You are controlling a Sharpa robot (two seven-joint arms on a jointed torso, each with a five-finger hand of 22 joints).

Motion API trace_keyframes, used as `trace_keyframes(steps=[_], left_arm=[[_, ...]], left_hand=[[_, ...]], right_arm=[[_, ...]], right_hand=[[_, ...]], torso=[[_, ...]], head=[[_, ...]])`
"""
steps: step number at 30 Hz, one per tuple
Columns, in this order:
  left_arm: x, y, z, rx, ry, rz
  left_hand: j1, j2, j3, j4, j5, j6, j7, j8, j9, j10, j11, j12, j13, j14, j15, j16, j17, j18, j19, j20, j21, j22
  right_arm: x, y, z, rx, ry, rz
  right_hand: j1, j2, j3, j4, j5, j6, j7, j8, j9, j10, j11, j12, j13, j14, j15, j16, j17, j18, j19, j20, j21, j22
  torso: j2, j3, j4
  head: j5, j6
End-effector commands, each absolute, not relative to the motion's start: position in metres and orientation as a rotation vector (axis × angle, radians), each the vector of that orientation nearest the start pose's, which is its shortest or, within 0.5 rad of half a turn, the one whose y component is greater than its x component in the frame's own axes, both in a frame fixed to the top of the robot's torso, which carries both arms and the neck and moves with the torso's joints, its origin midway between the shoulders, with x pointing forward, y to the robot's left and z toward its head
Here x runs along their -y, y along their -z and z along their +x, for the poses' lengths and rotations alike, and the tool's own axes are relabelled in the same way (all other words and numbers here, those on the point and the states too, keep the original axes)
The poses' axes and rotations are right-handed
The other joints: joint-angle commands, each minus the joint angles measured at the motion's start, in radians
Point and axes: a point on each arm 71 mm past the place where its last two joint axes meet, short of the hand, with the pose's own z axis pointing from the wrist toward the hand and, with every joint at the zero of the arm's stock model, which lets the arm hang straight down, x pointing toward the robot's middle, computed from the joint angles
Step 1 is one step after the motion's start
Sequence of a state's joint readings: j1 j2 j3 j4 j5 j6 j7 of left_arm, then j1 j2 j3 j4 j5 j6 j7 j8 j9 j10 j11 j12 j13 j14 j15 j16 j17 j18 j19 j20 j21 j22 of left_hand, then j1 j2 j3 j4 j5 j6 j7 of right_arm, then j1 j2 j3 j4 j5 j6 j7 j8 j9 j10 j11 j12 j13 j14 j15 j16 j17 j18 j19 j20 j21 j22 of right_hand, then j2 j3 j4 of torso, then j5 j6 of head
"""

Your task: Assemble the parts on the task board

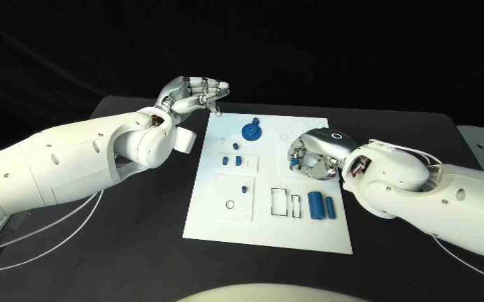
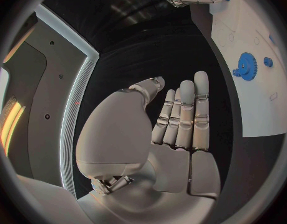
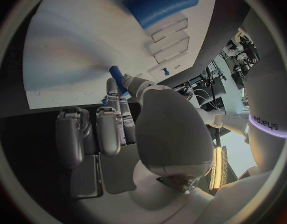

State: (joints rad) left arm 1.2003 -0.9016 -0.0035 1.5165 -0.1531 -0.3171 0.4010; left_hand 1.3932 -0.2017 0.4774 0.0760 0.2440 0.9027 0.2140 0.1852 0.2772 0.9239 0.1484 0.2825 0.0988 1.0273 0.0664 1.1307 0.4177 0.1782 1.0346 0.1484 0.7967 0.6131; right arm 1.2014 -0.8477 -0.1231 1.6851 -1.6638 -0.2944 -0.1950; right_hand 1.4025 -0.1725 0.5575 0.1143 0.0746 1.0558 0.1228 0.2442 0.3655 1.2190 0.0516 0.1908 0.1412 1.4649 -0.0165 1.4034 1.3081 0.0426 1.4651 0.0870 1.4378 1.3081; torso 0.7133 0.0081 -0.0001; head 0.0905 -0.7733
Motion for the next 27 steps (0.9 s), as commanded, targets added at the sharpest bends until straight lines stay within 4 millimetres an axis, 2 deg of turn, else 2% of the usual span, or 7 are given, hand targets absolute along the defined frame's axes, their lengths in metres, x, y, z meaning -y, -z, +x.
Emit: trace_keyframes(steps=[1,8,15,19,24,27], left_arm=[[-0.237,0.159,0.494,-1.382,1.499,-0.942],[-0.237,0.16,0.495,-1.38,1.499,-0.942],[-0.235,0.16,0.495,-1.381,1.503,-0.94],[-0.234,0.16,0.496,-1.381,1.506,-0.938],[-0.232,0.16,0.496,-1.383,1.511,-0.937],[-0.231,0.16,0.496,-1.385,1.512,-0.937]], left_hand=[[0.001,0.012,0.003,0.0,-0.001,-0.005,0.0,-0.001,0.0,-0.007,0.002,0.003,-0.001,-0.005,0.001,0.005,-0.001,0.006,0.003,0.003,-0.004,-0.001],[0.002,0.014,0.004,0.0,-0.001,-0.005,0.0,-0.001,0.0,-0.008,0.002,0.004,-0.001,-0.005,0.001,0.006,-0.001,0.006,0.003,0.003,-0.005,-0.001],[0.0,0.013,0.003,0.001,-0.001,-0.006,0.0,-0.001,0.0,-0.008,0.003,0.004,-0.002,-0.005,0.001,0.006,-0.002,0.006,0.004,0.003,-0.005,-0.001],[0.0,0.013,0.003,0.001,-0.001,-0.006,0.0,-0.001,0.0,-0.008,0.003,0.004,-0.002,-0.005,0.001,0.006,-0.002,0.006,0.004,0.003,-0.005,-0.001],[0.0,0.013,0.003,0.001,-0.001,-0.006,0.0,-0.001,0.0,-0.008,0.003,0.004,-0.002,-0.005,0.001,0.006,-0.002,0.006,0.004,0.003,-0.005,-0.001],[0.0,0.013,0.003,0.001,-0.001,-0.006,0.0,-0.001,0.0,-0.008,0.003,0.004,-0.002,-0.005,0.001,0.006,-0.002,0.006,0.004,0.003,-0.005,-0.001]], right_arm=[[0.154,0.188,0.434,-1.584,-0.682,-0.377],[0.151,0.17,0.424,-1.519,-0.738,-0.359],[0.13,0.161,0.41,-1.488,-0.837,-0.362],[0.104,0.163,0.397,-1.483,-0.923,-0.383],[0.08,0.173,0.385,-1.503,-0.996,-0.408],[0.069,0.183,0.38,-1.524,-1.024,-0.419]], right_hand=[[0.003,0.01,0.004,0.0,0.001,0.006,-0.001,0.005,0.01,0.005,0.003,-0.004,0.001,0.057,-0.007,0.006,0.001,-0.013,0.062,-0.008,0.006,0.188],[0.004,0.008,0.007,-0.005,0.006,0.004,0.0,0.005,0.012,0.006,0.003,-0.008,0.002,0.057,-0.007,0.007,0.001,-0.013,0.062,-0.009,0.007,0.189],[0.002,0.007,0.008,-0.007,0.009,0.004,0.001,0.006,0.013,0.007,0.004,-0.009,0.002,0.057,-0.007,0.008,0.002,-0.013,0.062,-0.009,0.008,0.19],[0.0,0.006,0.008,-0.007,0.01,0.004,0.002,0.006,0.014,0.007,0.004,-0.011,0.002,0.057,-0.006,0.008,0.002,-0.013,0.062,-0.009,0.006,0.189],[-0.002,0.006,0.008,-0.007,0.011,0.004,0.002,0.006,0.014,0.008,0.005,-0.012,0.003,0.056,-0.006,0.007,0.001,-0.013,0.061,-0.009,0.004,0.188],[-0.002,0.007,0.009,-0.008,0.013,0.003,0.002,0.006,0.014,0.008,0.005,-0.013,0.003,0.056,-0.006,0.006,-0.001,-0.012,0.06,-0.009,0.002,0.187]], torso=[[-0.001,-0.001,0.0002],[-0.001,-0.0004,-0.0002],[0.0,-0.0003,-0.0001],[0.0,-0.001,-0.0001],[0.0,-0.0025,0.0033],[0.0,-0.0026,0.0025]], head=[[0.002,-0.001],[0.004,0.001],[0.009,0.003],[0.018,-0.001],[0.017,-0.002],[0.022,-0.004]])
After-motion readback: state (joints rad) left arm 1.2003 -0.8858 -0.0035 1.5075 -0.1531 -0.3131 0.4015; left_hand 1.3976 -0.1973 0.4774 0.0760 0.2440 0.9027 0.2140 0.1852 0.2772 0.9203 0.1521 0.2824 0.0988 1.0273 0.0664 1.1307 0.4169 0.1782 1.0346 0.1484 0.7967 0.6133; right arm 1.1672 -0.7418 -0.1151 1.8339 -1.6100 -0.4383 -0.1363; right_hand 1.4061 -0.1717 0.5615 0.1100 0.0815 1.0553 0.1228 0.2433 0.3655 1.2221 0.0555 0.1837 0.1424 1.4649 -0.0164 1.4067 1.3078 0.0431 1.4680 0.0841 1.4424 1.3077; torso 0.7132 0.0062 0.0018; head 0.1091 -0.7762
